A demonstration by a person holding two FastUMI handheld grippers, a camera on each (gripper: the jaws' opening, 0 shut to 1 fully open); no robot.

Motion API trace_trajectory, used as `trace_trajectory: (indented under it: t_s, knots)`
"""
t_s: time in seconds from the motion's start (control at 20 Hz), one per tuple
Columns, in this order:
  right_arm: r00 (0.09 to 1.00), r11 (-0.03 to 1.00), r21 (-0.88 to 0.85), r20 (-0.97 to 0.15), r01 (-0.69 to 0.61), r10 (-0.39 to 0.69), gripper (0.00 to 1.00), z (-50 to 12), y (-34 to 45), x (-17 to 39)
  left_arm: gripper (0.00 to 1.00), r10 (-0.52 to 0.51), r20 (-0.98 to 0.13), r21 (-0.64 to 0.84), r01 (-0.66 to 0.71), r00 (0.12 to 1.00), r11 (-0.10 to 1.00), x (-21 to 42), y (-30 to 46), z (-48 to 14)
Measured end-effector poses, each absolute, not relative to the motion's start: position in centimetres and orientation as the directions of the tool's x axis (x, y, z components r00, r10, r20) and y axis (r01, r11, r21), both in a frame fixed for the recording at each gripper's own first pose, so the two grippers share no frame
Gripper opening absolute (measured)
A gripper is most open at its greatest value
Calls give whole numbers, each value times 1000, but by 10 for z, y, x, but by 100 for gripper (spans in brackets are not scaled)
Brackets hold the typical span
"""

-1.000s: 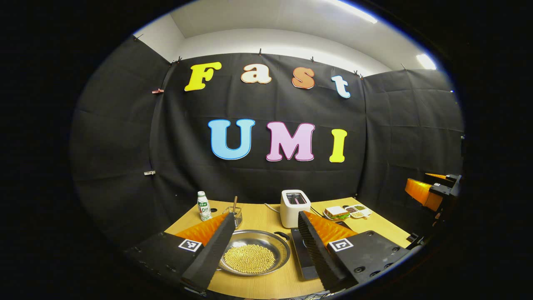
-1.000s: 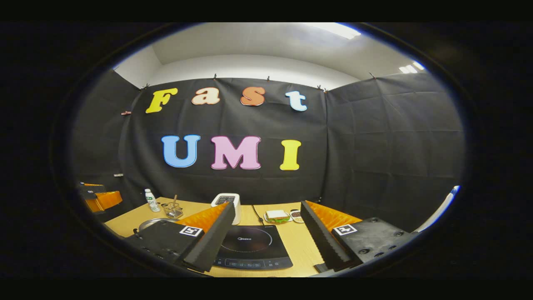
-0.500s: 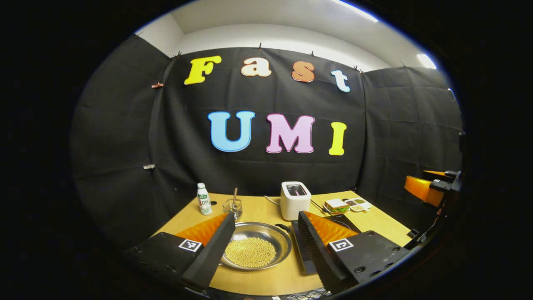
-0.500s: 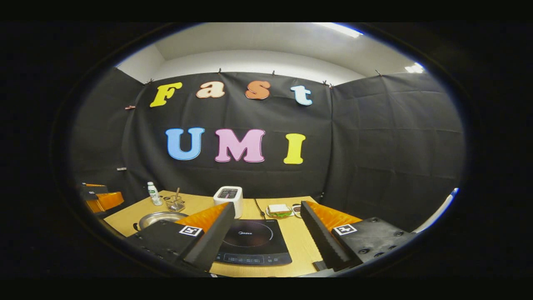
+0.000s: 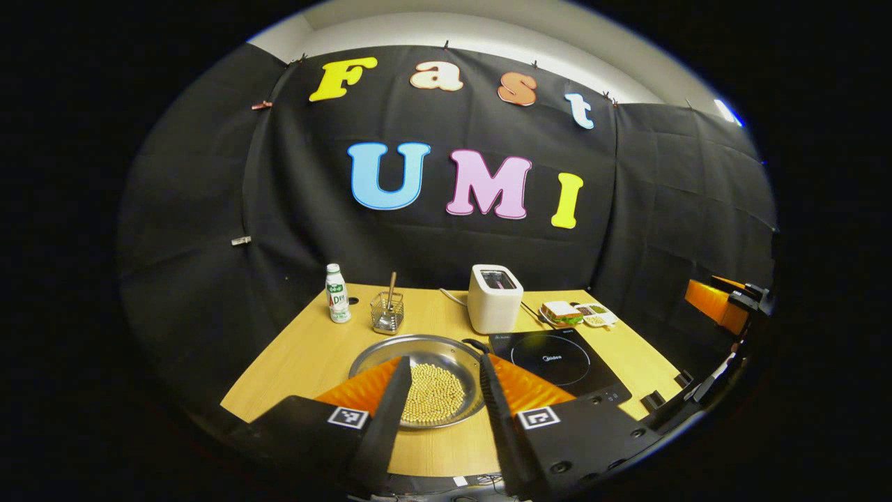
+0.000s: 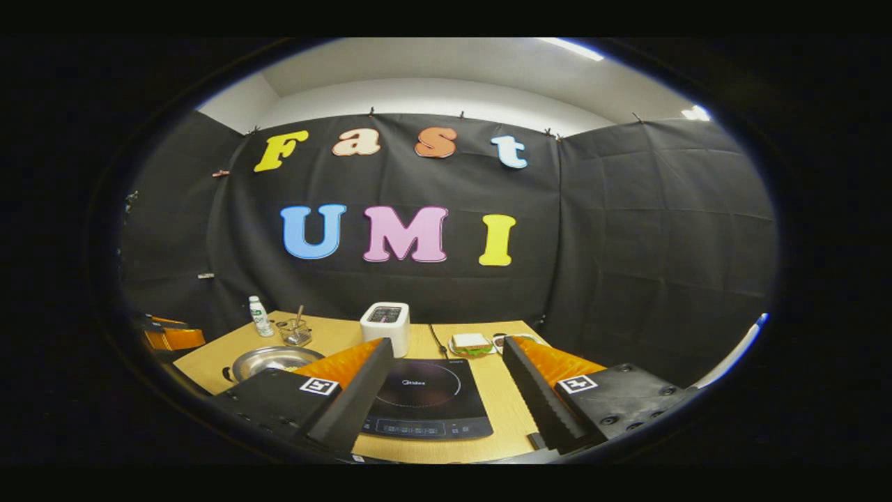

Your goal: First push the handle of the pot to place it horizontally, then grasp the pot with both hands and set it on the induction cooktop.

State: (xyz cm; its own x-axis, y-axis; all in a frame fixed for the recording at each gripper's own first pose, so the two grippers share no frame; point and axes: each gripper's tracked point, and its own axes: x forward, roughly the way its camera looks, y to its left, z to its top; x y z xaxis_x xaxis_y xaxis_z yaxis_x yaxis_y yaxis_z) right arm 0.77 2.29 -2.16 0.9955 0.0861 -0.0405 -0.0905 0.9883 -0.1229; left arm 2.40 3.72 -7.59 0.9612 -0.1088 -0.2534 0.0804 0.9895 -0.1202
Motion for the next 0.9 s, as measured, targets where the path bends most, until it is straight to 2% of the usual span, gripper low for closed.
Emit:
trace_trajectory:
  t_s: [0.05, 0.1, 0.15, 0.2, 0.25, 0.35, 0.5, 0.65, 0.9]
  knots:
    - [995, 988, -127, -48, -90, 84, 98, -25, 21, 7, 56, -120, -278, -129, 87, 953, 988, 27, 39, -83]
    - [995, 987, -131, -59, -89, 82, 98, -28, 20, 7, 51, -126, -300, -130, 90, 946, 987, 30, 43, -90]
    - [995, 987, -136, -67, -86, 78, 98, -30, 18, 6, 26, -132, -315, -127, 96, 940, 987, 31, 46, -95]
    - [995, 987, -139, -72, -83, 73, 98, -32, 16, 6, 25, -139, -329, -121, 105, 934, 987, 33, 47, -100]
    - [994, 987, -140, -80, -81, 70, 98, -33, 15, 8, 14, -149, -345, -116, 115, 927, 987, 35, 48, -107]
    - [993, 987, -142, -100, -78, 64, 98, -39, 13, 9, 5, -154, -397, -99, 124, 905, 987, 35, 52, -123]
    - [992, 987, -139, -108, -79, 64, 98, -39, 15, 11, 5, -135, -473, -54, 124, 871, 991, 36, 59, -149]
    - [989, 986, -142, -130, -85, 67, 98, -47, 19, 12, 5, -168, -539, -85, 145, 825, 986, 34, 53, -183]
    - [982, 983, -146, -169, -107, 82, 98, -58, 30, 14, 5, -158, -643, -59, 157, 750, 986, 35, 68, -237]
